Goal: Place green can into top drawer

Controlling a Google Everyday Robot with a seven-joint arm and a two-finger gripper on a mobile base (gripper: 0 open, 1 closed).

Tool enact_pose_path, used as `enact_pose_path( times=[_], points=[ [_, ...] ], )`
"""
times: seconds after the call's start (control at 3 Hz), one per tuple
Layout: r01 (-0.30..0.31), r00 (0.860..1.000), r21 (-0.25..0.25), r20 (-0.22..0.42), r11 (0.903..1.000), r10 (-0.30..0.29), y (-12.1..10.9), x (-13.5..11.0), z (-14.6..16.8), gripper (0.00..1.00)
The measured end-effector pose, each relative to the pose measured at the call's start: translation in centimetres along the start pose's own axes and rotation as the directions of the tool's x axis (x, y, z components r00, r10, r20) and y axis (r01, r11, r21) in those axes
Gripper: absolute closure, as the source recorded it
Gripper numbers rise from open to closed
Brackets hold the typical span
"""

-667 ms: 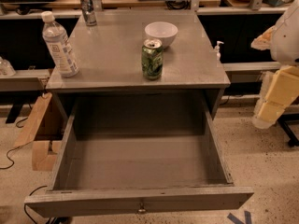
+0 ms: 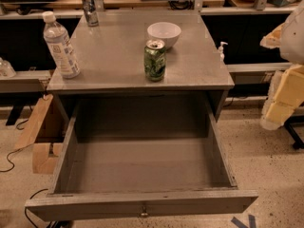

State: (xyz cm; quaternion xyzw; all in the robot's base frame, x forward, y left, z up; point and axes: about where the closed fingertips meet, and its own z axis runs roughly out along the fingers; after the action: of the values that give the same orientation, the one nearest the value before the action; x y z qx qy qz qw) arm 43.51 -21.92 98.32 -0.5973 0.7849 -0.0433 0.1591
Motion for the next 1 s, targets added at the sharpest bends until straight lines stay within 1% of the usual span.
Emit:
enact_pose_path(
  times=[0.33, 0.67, 1.0],
  points=[
    [-0.053, 0.994, 0.042, 0.096, 0.9977, 0.049, -1.5, 1.3, -0.5, 0.0],
    [-0.071, 0.947, 0.081, 0.317, 0.9942, 0.042, -4.7, -0.6, 0.1, 0.0],
    [-0.043, 0.761, 0.083, 0.648, 0.9956, -0.021, -10.3, -6.8, 4.6, 0.0]
  ],
)
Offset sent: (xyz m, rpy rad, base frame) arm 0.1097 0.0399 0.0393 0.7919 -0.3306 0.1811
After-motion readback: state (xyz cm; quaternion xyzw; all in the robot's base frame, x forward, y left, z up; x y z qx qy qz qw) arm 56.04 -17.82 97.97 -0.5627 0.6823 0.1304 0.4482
